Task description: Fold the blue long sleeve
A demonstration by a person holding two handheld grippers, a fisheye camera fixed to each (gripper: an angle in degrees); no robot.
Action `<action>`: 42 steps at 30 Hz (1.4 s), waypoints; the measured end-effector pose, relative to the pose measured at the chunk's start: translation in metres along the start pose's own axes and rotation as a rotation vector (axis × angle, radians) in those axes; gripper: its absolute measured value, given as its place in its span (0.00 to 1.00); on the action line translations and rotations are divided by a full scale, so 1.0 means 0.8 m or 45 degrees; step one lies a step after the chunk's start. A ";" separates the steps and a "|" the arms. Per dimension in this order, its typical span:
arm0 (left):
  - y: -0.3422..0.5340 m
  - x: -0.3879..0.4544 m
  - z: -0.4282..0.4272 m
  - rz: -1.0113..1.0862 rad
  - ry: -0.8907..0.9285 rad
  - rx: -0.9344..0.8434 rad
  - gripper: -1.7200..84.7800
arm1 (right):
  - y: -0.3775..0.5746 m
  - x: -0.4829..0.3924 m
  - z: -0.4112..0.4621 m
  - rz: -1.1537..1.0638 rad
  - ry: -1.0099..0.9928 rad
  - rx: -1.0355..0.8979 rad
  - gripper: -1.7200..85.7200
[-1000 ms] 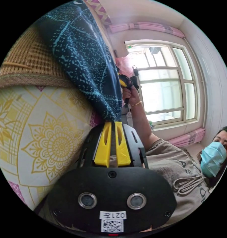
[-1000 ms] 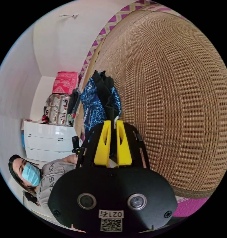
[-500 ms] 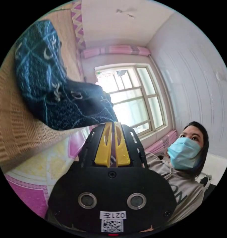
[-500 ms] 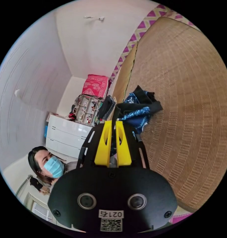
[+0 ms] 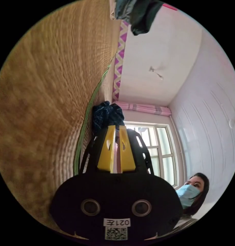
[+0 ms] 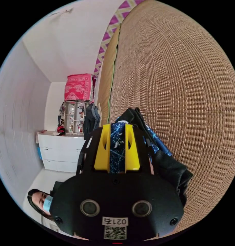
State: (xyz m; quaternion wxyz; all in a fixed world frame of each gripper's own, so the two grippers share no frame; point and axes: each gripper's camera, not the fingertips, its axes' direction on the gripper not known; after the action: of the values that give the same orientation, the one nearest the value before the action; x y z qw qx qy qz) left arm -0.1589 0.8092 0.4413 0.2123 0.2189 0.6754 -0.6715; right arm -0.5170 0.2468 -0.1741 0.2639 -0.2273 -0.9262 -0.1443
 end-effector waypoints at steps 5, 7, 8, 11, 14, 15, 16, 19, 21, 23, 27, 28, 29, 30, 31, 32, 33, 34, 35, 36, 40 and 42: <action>0.035 0.086 -0.018 0.356 -0.147 0.044 0.01 | 0.074 -0.062 -0.050 -0.290 -0.042 0.156 0.09; 0.033 0.118 0.037 0.522 -0.174 -0.153 0.01 | 0.114 -0.100 -0.038 -0.476 -0.049 0.080 0.04; 0.031 0.132 0.084 0.615 -0.217 -0.294 0.01 | 0.141 -0.125 -0.021 -0.588 -0.043 0.018 0.03; 0.017 0.141 0.184 0.767 -0.419 -0.448 0.01 | 0.212 -0.177 0.049 -0.787 0.315 -0.136 0.01; -0.027 0.100 0.221 0.652 -0.763 -0.365 0.01 | 0.275 -0.191 0.122 -0.929 0.807 -0.123 0.01; -0.038 0.085 0.224 0.604 -0.792 -0.393 0.01 | 0.294 -0.182 0.145 -0.962 0.918 -0.078 0.01; -0.051 0.056 0.218 0.491 -0.691 -0.416 0.01 | 0.301 -0.176 0.155 -0.979 0.948 -0.064 0.01; -0.054 0.028 0.198 0.321 -0.485 -0.375 0.01 | 0.315 -0.165 0.171 -0.999 0.981 -0.031 0.01; -0.045 0.030 0.189 0.305 -0.442 -0.359 0.01 | 0.316 -0.167 0.164 -0.943 0.941 -0.036 0.02; -0.027 0.043 0.162 0.314 -0.331 -0.328 0.01 | 0.317 -0.168 0.138 -0.834 0.845 -0.039 0.03; 0.025 0.092 0.112 0.522 -0.375 -0.339 0.01 | 0.365 -0.157 0.043 -0.624 0.604 0.209 0.12; 0.049 0.107 0.097 0.598 -0.415 -0.350 0.01 | 0.372 -0.149 0.031 -0.560 0.578 0.248 0.13; 0.073 0.119 0.081 0.667 -0.434 -0.351 0.01 | 0.387 -0.129 0.010 -0.424 0.514 0.312 0.15; 0.085 0.124 0.072 0.696 -0.440 -0.344 0.01 | 0.400 -0.106 -0.004 -0.287 0.455 0.361 0.16; 0.107 0.130 0.058 0.732 -0.445 -0.335 0.01 | 0.406 -0.093 -0.008 -0.223 0.422 0.383 0.17; 0.127 0.134 0.045 0.764 -0.443 -0.332 0.01 | 0.415 -0.068 -0.011 -0.110 0.345 0.410 0.17; 0.136 0.135 0.040 0.771 -0.441 -0.332 0.01 | 0.420 -0.043 -0.007 -0.009 0.249 0.425 0.18; 0.153 0.135 0.030 0.775 -0.435 -0.331 0.01 | 0.420 -0.031 -0.003 0.039 0.205 0.425 0.18; 0.168 0.135 0.022 0.773 -0.418 -0.328 0.01 | 0.421 -0.016 0.008 0.099 0.127 0.428 0.18; 0.174 0.134 0.018 0.766 -0.402 -0.328 0.01 | 0.419 -0.011 0.017 0.117 0.089 0.451 0.18; 0.213 0.128 -0.007 0.719 -0.307 -0.321 0.01 | 0.405 -0.009 0.047 0.168 0.042 0.477 0.16; 0.227 0.126 -0.016 0.717 -0.313 -0.319 0.01 | 0.399 -0.001 0.060 0.220 0.021 0.527 0.13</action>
State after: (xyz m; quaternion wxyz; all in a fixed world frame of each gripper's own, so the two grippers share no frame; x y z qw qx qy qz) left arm -0.1351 0.8232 0.2349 0.4948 0.2865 0.6351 -0.5194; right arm -0.3779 0.5384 -0.1671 0.3237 -0.2456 -0.9110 0.0701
